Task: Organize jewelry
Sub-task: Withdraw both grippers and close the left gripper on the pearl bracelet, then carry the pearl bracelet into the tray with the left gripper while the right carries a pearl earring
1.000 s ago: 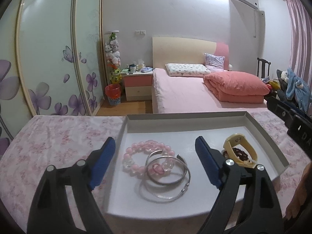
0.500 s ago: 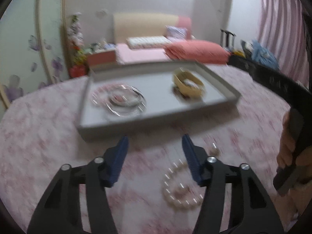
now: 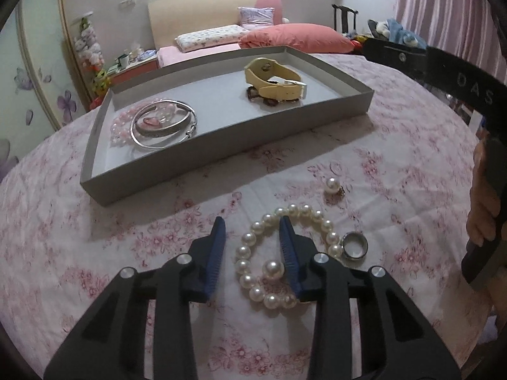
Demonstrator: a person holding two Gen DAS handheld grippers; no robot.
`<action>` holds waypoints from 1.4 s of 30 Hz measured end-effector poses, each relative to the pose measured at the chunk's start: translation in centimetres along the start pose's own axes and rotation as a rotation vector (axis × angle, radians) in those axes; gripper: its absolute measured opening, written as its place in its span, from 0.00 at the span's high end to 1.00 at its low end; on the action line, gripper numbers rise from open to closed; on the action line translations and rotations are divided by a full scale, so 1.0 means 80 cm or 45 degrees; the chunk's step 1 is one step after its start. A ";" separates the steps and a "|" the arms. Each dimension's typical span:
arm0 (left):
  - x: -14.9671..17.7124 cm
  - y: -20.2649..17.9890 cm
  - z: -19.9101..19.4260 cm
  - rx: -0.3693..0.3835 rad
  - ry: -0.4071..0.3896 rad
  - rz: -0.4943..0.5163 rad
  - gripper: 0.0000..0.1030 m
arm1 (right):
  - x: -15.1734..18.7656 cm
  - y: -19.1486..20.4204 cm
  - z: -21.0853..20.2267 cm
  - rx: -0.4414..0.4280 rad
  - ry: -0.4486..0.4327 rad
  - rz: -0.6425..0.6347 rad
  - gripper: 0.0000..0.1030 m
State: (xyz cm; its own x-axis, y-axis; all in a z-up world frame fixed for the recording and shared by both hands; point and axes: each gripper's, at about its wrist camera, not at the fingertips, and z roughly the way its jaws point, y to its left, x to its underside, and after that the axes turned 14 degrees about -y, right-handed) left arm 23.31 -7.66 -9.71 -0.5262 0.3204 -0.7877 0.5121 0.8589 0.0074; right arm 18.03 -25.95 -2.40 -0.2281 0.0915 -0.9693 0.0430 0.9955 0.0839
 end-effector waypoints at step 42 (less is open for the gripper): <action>-0.031 0.082 -0.113 -0.009 -0.418 -0.309 0.90 | 0.068 0.060 0.023 -0.286 0.503 -0.141 0.75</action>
State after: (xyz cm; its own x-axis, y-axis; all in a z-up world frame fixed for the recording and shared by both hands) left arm 21.84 0.80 -2.13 -0.3856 -0.0355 -0.9220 0.3947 0.8969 -0.1996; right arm 18.79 -20.69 -7.70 -0.5742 -0.0575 -0.8167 -0.2042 0.9761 0.0748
